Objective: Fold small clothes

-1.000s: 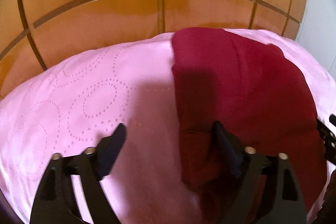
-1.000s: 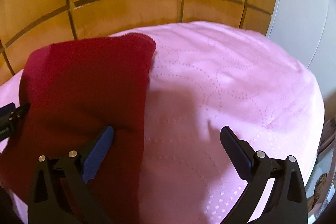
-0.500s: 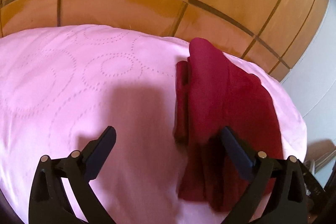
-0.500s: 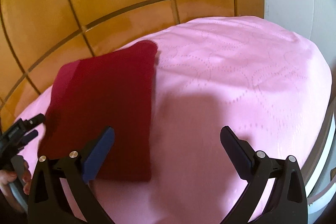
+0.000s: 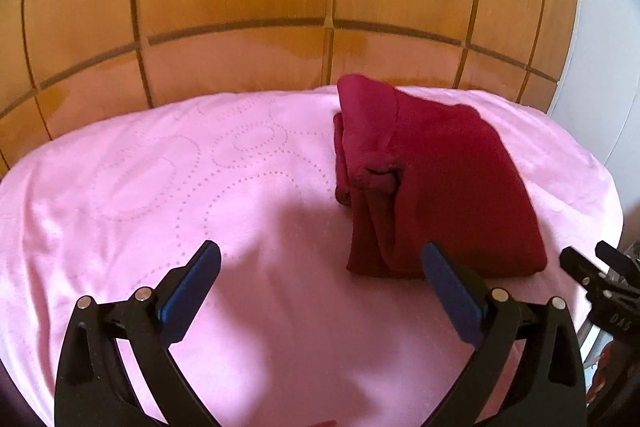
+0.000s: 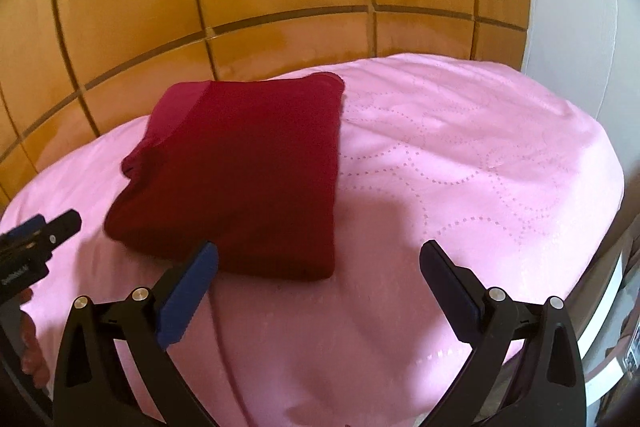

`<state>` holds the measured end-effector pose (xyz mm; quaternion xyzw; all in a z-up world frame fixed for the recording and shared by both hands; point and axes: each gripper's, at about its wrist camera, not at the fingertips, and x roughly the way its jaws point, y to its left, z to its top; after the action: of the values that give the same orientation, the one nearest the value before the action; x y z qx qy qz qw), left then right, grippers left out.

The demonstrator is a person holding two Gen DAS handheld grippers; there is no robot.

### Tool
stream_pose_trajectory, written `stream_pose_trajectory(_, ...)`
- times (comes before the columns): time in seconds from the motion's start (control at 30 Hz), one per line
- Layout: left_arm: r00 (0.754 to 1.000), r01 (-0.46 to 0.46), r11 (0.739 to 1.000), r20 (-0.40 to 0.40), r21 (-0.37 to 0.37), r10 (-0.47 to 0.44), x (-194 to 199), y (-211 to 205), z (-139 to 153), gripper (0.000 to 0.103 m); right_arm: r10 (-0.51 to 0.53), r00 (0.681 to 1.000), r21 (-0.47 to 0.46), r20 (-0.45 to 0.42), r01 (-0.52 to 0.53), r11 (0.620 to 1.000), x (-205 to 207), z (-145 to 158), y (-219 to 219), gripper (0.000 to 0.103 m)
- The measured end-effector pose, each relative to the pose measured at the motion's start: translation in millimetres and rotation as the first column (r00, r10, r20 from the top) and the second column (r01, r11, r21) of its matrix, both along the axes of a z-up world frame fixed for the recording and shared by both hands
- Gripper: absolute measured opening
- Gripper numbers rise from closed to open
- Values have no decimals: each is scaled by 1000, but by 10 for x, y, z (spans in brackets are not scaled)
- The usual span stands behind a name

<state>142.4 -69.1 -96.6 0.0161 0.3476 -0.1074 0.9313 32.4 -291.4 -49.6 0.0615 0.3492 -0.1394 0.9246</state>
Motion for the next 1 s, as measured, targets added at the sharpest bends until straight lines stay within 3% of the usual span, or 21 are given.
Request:
stream_pose_trajectory(0.23,997,-18,1000,71,-11,19,-303,44,162,101,18,998,-13,53,-18,1000,-186,138,187,100)
stream_pose_trajectory(1.0,999,-32,999,30,9,32,-402,-8,82,101,25,997,-24,77,-23,999,-242,187,194,100)
